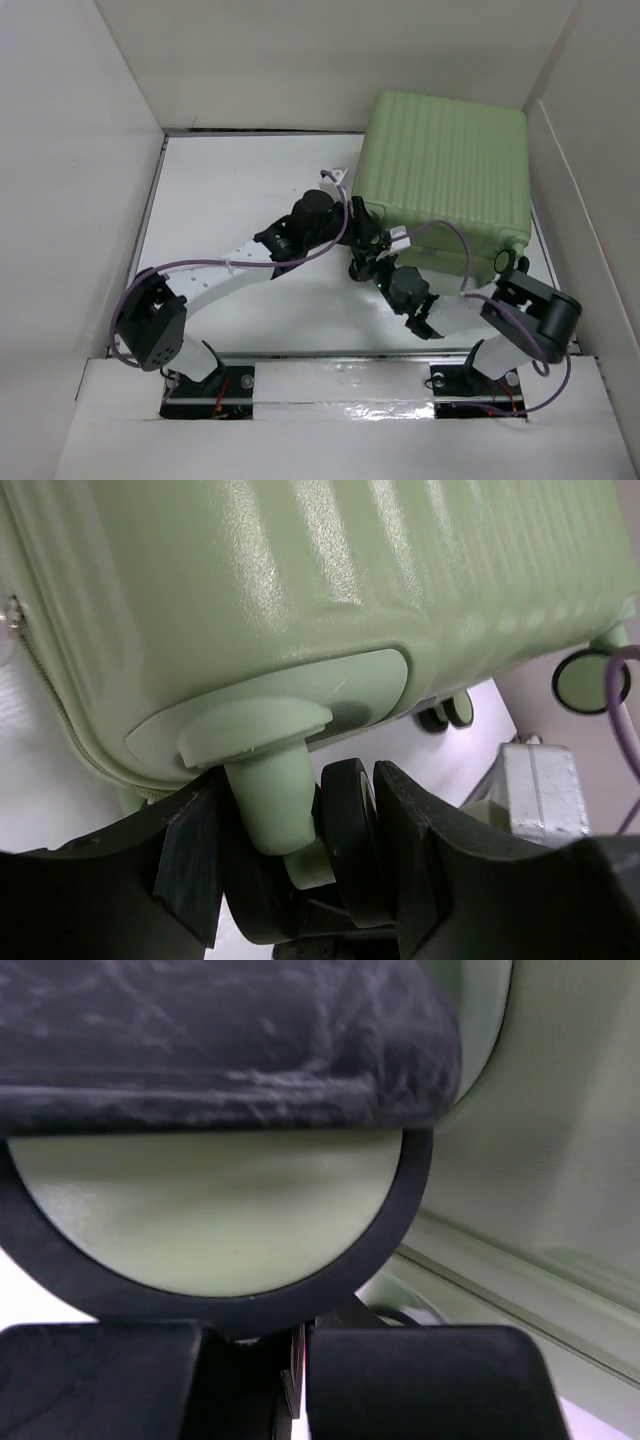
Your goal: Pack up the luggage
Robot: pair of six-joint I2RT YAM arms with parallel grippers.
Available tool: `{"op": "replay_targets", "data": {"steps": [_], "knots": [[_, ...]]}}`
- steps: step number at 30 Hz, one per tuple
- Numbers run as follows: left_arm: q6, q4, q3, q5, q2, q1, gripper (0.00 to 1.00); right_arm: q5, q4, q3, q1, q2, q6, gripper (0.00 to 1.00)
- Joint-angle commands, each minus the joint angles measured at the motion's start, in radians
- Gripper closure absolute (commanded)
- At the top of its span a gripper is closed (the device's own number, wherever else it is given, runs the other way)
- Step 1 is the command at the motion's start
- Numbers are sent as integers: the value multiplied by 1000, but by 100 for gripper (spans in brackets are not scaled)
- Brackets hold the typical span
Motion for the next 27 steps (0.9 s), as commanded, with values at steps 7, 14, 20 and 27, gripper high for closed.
{"op": "replay_targets", "data": {"steps": [7, 14, 20, 27], "knots": [[-82, 457, -223, 252, -299, -202, 100, -565, 465, 137, 78, 365, 214, 100], [-22, 368, -308, 51, -393, -202, 63, -432, 314, 22, 78, 169, 145, 100], [48, 273, -276, 22, -445, -148, 29, -418, 90, 4, 68, 25, 110, 100], [16, 331, -265, 123, -367, -134, 36, -405, -63, -56, 57, -107, 121, 67]]}}
